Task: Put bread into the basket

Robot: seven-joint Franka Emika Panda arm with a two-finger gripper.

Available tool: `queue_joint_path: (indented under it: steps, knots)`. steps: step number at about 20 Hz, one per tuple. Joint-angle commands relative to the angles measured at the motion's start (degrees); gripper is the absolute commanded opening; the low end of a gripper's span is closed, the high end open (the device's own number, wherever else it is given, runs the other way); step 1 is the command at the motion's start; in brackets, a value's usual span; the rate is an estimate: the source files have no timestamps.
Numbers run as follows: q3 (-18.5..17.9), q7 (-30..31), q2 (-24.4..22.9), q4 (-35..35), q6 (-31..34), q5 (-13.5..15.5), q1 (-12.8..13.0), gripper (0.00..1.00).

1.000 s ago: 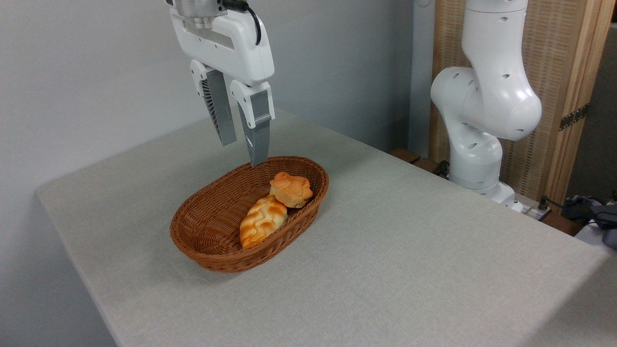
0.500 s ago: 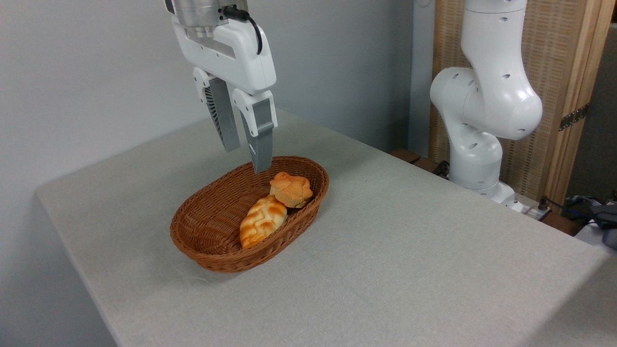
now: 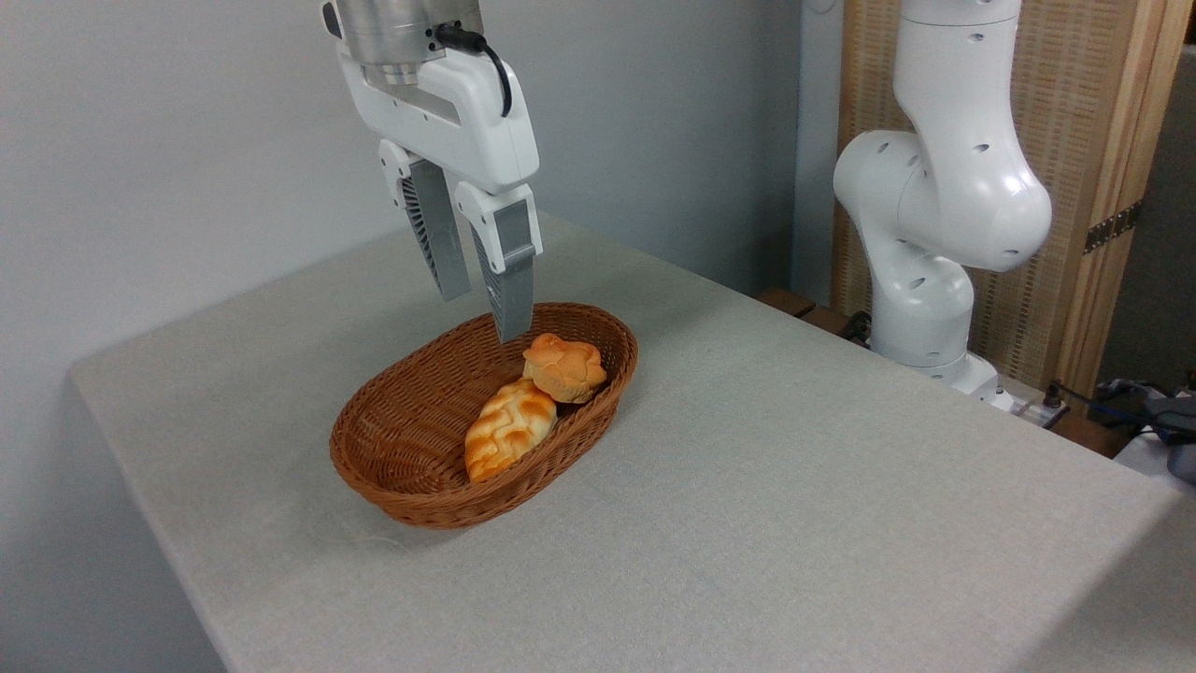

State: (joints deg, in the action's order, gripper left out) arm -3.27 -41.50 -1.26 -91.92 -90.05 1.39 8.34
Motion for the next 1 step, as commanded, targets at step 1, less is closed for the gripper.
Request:
queue_joint_path:
  steps: [1]
  knots:
    - [0.63, 0.02, -0.32, 0.25, 1.54, 0.98, -1.31, 1.0]
